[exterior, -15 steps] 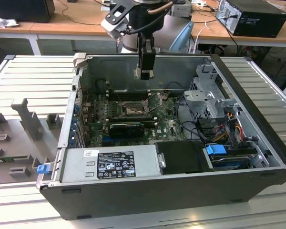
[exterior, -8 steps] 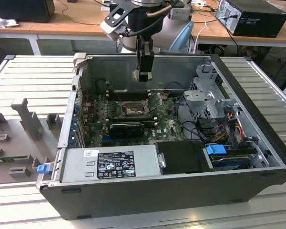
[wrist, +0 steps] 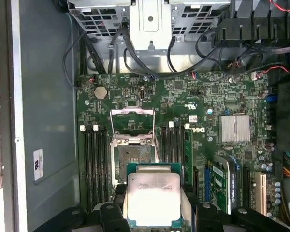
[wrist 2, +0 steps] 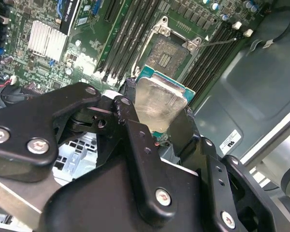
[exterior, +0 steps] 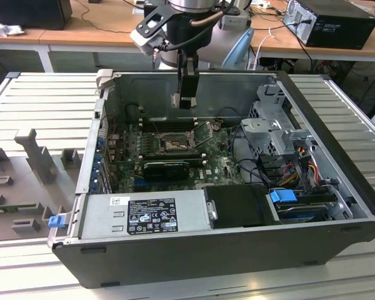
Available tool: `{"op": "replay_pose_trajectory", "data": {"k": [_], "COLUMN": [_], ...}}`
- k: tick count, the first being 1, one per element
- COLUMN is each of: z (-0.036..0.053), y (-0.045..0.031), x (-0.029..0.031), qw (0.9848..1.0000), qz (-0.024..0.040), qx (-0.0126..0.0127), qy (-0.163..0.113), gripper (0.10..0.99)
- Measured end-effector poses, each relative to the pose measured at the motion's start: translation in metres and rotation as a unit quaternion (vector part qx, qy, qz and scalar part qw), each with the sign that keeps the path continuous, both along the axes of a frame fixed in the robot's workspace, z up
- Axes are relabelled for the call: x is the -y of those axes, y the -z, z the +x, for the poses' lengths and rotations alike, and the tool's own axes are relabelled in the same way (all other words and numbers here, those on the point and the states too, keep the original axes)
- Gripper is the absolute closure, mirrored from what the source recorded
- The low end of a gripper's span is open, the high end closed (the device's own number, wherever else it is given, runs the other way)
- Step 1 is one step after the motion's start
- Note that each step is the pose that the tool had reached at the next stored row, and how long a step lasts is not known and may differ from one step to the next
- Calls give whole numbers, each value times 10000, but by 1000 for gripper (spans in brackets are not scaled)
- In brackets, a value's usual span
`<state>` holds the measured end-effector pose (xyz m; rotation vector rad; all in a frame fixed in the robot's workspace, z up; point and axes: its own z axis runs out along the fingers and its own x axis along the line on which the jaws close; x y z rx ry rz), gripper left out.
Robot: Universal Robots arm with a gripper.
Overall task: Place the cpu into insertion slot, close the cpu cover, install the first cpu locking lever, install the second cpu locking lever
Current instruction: 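Place the cpu into insertion slot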
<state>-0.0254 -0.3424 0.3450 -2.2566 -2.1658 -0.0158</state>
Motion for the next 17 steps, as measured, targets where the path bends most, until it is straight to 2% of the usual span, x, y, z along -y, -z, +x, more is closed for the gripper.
{"op": "replay_pose_trajectory", "data": {"k": [3, 5, 6, 10, 14, 17], "z": [-1, -5, -6, -6, -6, -12], "y": [18, 44, 56, 120, 166, 200], "x": [-1, -3, -3, -5, -9, -10], "qw": [10000, 9998, 9998, 9999, 9999, 9999], "qz": [0, 1, 0, -1, -4, 1], "qx": [-59, -108, -115, -125, -126, -122], "qy": [57, 147, 147, 109, -97, -105], "gripper": [561, 561, 561, 561, 561, 561]}}
